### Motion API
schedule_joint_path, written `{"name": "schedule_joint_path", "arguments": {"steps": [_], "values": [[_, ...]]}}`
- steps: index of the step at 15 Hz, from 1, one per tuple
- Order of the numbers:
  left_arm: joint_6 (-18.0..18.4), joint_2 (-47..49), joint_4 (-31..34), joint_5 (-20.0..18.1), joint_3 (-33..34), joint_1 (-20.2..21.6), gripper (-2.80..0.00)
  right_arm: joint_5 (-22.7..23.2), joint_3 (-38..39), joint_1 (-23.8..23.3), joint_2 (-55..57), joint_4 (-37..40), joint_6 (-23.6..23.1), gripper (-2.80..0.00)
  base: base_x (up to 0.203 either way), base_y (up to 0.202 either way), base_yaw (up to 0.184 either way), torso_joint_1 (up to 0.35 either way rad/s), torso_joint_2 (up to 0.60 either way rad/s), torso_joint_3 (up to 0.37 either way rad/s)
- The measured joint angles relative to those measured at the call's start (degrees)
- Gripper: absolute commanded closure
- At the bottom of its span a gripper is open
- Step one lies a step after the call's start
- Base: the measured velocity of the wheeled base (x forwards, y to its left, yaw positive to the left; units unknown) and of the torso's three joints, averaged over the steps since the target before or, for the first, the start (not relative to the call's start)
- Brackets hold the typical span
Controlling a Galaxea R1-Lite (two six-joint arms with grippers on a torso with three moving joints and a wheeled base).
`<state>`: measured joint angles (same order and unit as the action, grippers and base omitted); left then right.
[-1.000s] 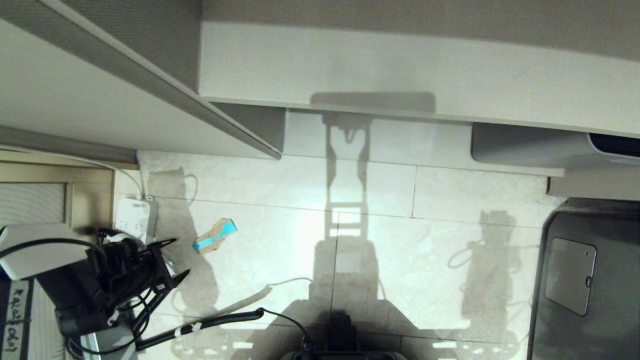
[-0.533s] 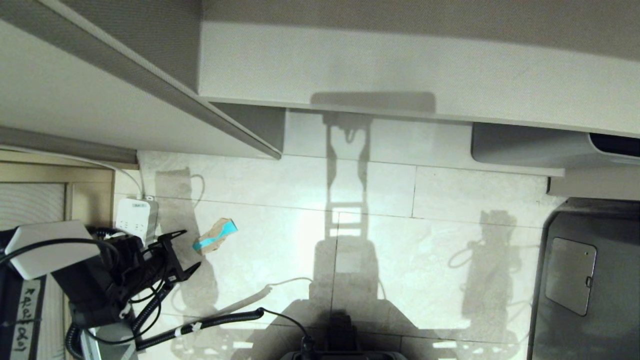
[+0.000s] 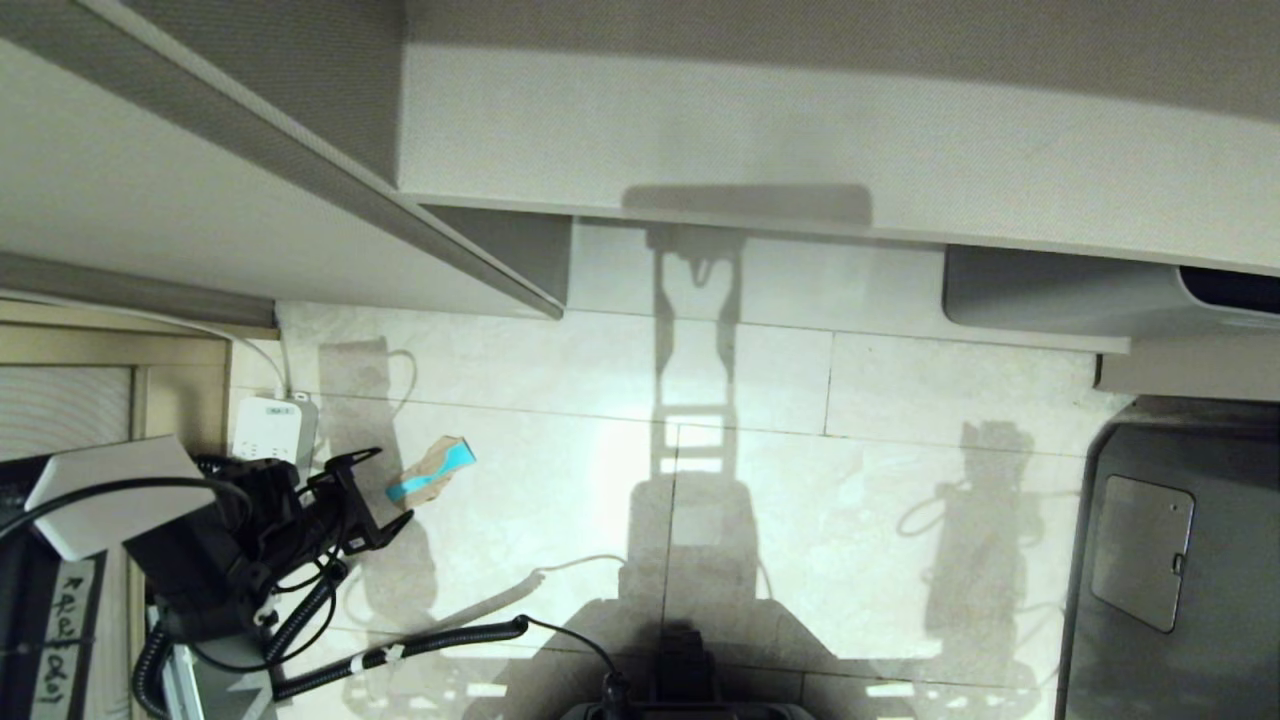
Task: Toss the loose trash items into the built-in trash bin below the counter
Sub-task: Pick up the garbage
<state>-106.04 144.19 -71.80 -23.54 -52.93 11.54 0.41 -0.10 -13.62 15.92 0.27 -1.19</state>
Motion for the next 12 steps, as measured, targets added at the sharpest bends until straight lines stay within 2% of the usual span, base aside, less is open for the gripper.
{"name": "schedule_joint_path", "arguments": {"steps": [12], "values": [[-2.6, 0.6, 3.5, 1.8, -2.4, -1.2, -2.8, 0.0, 0.0, 0.0, 0.0, 0.0, 0.0, 0.0, 0.0, 0.0, 0.0, 0.0, 0.0, 0.0]]}}
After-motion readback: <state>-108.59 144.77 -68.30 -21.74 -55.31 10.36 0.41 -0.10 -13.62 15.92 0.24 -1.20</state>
